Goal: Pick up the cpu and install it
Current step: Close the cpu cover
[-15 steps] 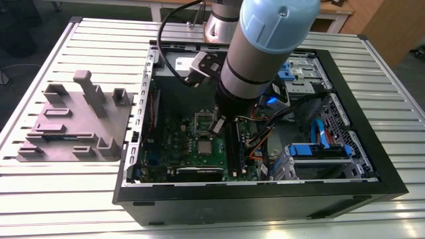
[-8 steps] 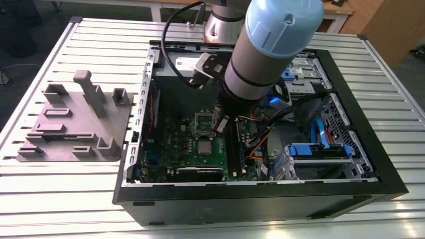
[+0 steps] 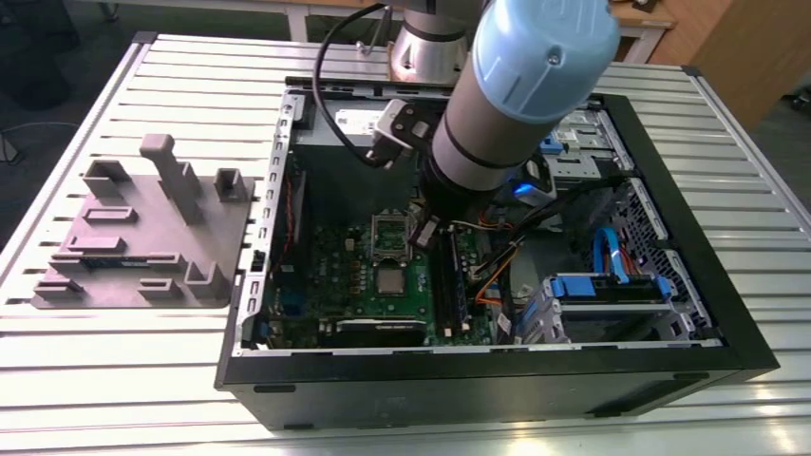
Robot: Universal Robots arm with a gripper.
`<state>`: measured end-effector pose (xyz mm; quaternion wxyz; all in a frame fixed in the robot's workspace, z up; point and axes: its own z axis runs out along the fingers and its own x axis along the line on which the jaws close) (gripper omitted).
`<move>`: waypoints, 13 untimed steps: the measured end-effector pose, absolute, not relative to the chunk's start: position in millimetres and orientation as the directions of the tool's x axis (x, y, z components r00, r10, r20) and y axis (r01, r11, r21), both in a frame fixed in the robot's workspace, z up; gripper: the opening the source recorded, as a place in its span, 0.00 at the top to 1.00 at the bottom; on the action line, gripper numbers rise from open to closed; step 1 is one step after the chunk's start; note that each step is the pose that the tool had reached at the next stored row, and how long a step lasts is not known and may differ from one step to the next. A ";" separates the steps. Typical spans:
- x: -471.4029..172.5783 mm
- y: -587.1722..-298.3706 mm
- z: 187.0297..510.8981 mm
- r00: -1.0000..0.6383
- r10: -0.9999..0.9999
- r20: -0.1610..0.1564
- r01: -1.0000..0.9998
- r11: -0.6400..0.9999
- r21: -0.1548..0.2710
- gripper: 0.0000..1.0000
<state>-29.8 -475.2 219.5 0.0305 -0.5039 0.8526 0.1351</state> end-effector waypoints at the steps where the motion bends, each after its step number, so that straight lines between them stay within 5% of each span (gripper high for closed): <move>1: -29.5 -474.4 218.4 -0.490 -0.850 -0.191 -0.868 0.455 0.201 0.90; 13: -28.6 -468.3 213.4 -0.490 -0.844 -0.219 -0.868 0.448 0.216 0.90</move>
